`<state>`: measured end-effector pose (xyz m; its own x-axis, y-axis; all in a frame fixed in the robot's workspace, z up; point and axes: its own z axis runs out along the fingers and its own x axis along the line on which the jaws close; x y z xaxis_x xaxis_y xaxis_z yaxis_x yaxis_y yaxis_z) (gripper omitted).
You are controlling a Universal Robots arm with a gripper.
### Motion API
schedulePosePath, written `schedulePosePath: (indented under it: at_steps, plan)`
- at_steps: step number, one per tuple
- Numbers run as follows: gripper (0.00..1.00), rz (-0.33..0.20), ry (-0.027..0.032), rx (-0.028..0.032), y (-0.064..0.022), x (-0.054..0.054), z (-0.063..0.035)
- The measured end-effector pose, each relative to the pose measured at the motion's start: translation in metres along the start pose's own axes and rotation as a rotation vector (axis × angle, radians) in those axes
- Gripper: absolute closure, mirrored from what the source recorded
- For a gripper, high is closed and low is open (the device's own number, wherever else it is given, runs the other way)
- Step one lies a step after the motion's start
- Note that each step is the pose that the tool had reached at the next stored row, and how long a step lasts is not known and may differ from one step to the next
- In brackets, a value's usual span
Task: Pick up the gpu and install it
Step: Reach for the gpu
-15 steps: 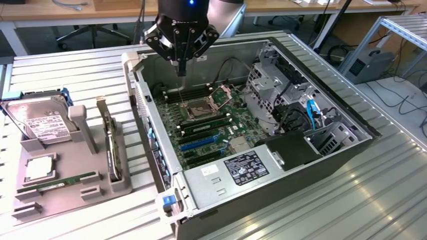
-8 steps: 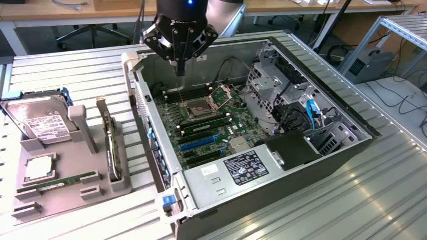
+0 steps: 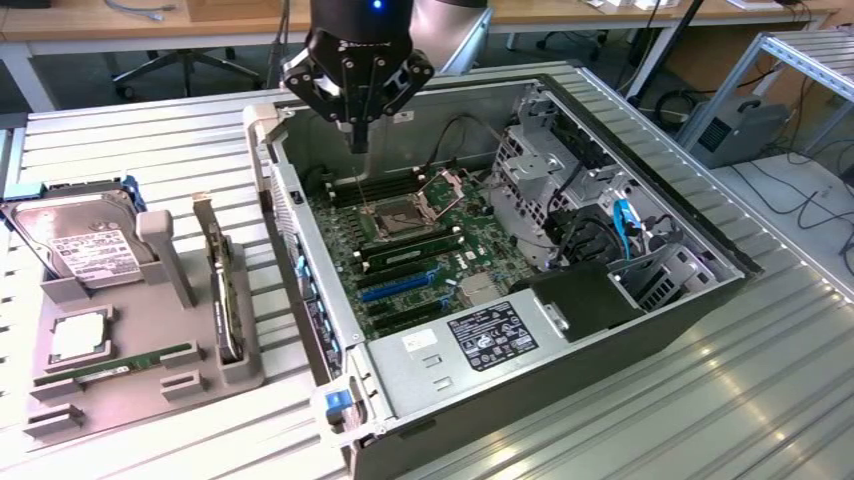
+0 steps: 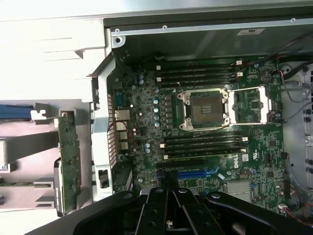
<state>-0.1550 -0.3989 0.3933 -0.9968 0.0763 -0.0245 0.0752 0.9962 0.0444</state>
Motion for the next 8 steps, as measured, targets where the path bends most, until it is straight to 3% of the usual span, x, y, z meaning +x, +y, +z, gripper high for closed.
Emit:
schedulePosePath:
  at_steps: [8]
  plan:
    - [0.89, 0.0, 0.0, 0.0, -0.0001, 0.0018, -0.0001]
